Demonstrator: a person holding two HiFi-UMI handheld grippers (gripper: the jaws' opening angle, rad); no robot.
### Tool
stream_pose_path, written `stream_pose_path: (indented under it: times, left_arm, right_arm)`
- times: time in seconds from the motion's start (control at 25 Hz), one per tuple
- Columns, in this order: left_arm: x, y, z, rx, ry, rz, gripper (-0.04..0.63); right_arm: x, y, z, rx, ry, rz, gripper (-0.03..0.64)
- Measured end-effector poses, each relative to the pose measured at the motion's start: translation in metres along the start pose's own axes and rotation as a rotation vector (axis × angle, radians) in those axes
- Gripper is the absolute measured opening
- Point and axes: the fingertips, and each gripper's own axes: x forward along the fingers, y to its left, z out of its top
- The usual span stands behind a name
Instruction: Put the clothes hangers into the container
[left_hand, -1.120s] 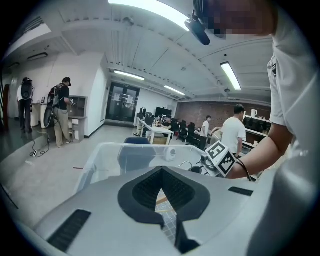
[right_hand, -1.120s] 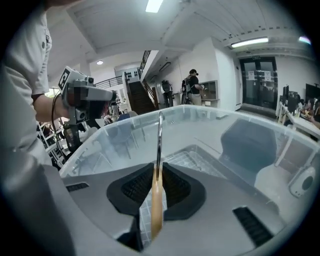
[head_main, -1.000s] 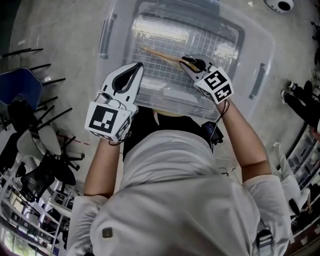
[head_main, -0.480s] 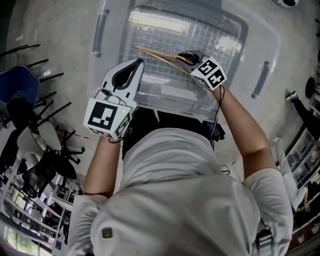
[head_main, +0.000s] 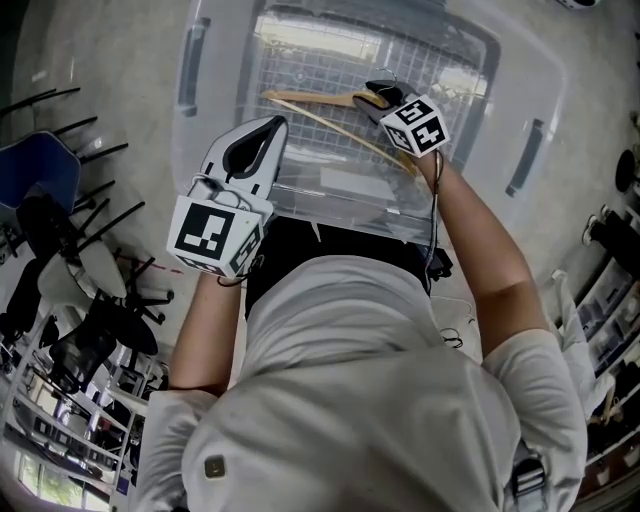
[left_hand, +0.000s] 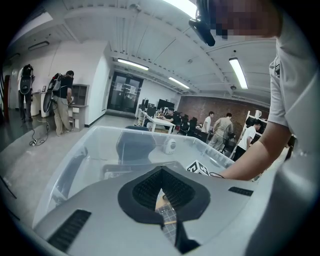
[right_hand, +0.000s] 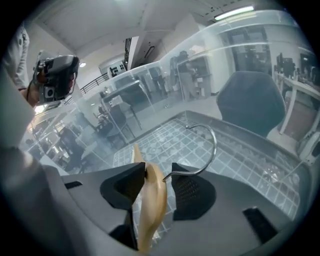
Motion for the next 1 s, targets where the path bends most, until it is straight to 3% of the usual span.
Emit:
stream_pose_path:
  times: [0.48,0.68,0.84,1.0]
  left_arm:
    - [0.014,-0.005,-0.005,0.007,0.020,-0.009,0.017]
    - [0.018,-0.009,-0.004,0.014,0.021,-0.017,0.017]
    - [0.019,-0.013,-0.007,0.014,0.025,-0.022,0.017]
    - [0.017,-0.013,-0.007,0.011,0.023,-0.017,0.017]
  right_arm:
    - [0.038,-0.055,-0.036,0.237,0.045,-0.110,0.259]
    - [0.045,-0.064,-0.043,0.254,0.075,-0.163,0.262]
    - [0.041,-0.073,-0.044,0.169,0.136,-0.266,0.262]
    - [0.042,-0.073,-0.042,0.140,0.147,-0.262,0.261]
